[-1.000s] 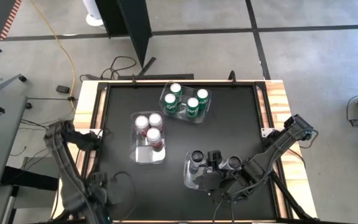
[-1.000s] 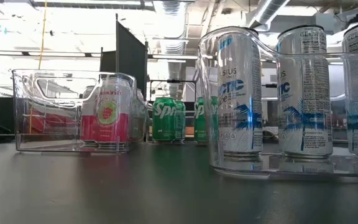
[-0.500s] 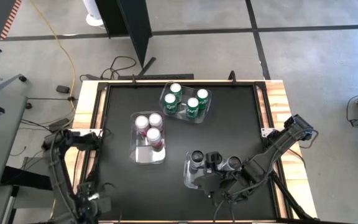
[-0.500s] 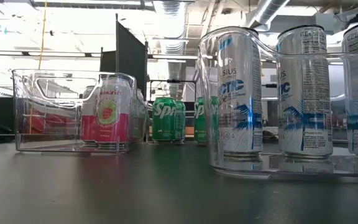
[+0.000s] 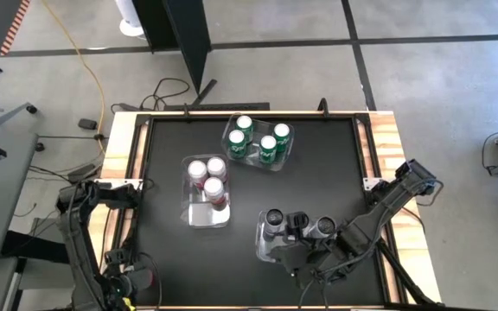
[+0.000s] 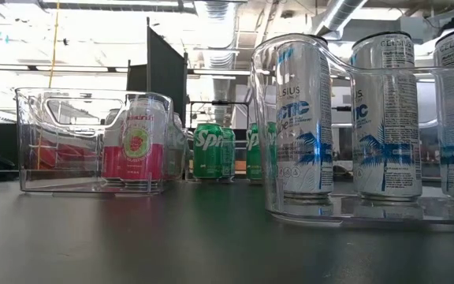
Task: Sort soda cans
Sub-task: Put the pink soda can into the center transparent bin, then move the middle transparent bin to the top left of the table
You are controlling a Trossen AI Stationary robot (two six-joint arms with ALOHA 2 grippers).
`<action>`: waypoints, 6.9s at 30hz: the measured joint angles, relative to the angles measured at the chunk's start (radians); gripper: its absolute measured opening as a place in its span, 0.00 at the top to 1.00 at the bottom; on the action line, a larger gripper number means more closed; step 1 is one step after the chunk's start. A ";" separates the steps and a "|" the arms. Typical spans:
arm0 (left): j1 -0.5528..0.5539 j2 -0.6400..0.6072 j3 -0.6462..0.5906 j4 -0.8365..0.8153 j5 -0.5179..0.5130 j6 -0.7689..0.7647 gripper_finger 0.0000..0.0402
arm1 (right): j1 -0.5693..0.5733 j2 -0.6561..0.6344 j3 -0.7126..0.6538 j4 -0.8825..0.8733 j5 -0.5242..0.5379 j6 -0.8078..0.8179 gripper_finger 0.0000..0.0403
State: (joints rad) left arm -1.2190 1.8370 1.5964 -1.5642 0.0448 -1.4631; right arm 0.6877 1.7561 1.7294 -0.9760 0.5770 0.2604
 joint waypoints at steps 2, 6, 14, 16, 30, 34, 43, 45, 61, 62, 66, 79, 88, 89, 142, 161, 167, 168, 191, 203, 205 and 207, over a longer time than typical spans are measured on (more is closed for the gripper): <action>-0.002 0.000 -0.022 0.012 0.002 -0.004 0.05 | 0.005 0.000 0.000 0.006 0.000 0.000 0.19; -0.002 0.001 -0.063 0.073 0.000 -0.004 0.05 | 0.006 0.000 0.000 0.013 0.000 0.000 0.19; 0.000 0.002 -0.147 0.190 -0.033 0.018 0.05 | 0.006 0.000 0.000 0.023 0.000 0.001 0.19; 0.005 0.002 -0.171 0.245 -0.039 0.028 0.05 | 0.006 0.000 0.000 0.023 0.000 0.001 0.19; 0.033 -0.005 -0.256 0.383 -0.010 0.101 0.25 | 0.006 0.000 0.000 0.021 0.000 0.002 0.19; 0.066 -0.002 -0.249 0.381 -0.001 0.157 0.25 | 0.006 0.000 0.000 0.021 0.000 0.002 0.19; 0.220 0.006 -0.140 0.277 -0.093 0.417 0.25 | 0.006 0.000 0.000 0.012 0.000 0.002 0.19; 0.255 0.006 -0.101 0.231 -0.104 0.474 0.25 | 0.006 0.000 0.000 0.010 0.000 0.002 0.19; 0.552 -0.092 0.272 -0.010 -0.369 0.871 0.25 | 0.042 0.000 0.000 0.005 0.000 0.003 0.19; 0.572 -0.107 0.274 -0.005 -0.390 0.881 0.25 | 0.046 0.000 0.000 0.005 -0.001 0.003 0.19; 0.692 -0.159 0.266 -0.014 -0.418 0.876 0.25 | 0.061 0.000 0.000 0.004 0.000 0.003 0.19; 0.981 -0.168 0.264 -0.005 -0.224 0.998 0.25 | 0.105 0.000 0.000 -0.019 0.000 0.086 0.19; 0.962 -0.175 0.047 0.001 -0.212 1.016 0.25 | 0.133 0.000 0.000 -0.018 0.007 0.091 0.19; 0.960 -0.175 0.024 0.012 -0.211 1.020 0.25 | 0.132 0.000 0.000 -0.018 0.009 0.094 0.19; 1.266 -0.313 -0.490 0.501 -0.210 1.174 0.14 | 0.108 0.000 0.000 -0.015 0.027 0.113 0.19; 1.244 -0.319 -0.413 0.355 -0.182 1.154 0.14 | 0.091 0.000 0.000 -0.016 0.024 0.116 0.19; 1.207 -0.319 -0.329 0.255 -0.183 1.142 0.14 | 0.075 0.000 0.000 -0.018 0.024 0.116 0.19; 1.199 -0.319 -0.314 0.237 -0.185 1.136 0.14 | 0.074 0.000 0.000 -0.018 0.024 0.116 0.19; 0.714 -0.494 -0.227 0.288 -0.715 0.645 0.22 | -0.009 0.000 0.000 0.003 0.025 0.035 0.19; 0.452 -0.444 -0.457 0.532 -1.162 0.461 0.42 | -0.264 -0.003 0.007 0.019 0.101 -0.143 0.19; 0.439 -0.445 -0.488 0.527 -1.178 0.444 0.45 | -0.342 -0.003 0.007 -0.022 0.036 -0.168 0.19; 0.435 -0.445 -0.504 0.508 -1.177 0.447 0.48 | -0.428 -0.003 0.007 -0.076 -0.038 -0.203 0.20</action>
State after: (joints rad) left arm -0.7845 1.3918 1.0925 -1.0563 -1.1324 -1.0165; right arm 0.2602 1.7527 1.7363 -1.0524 0.5391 0.0574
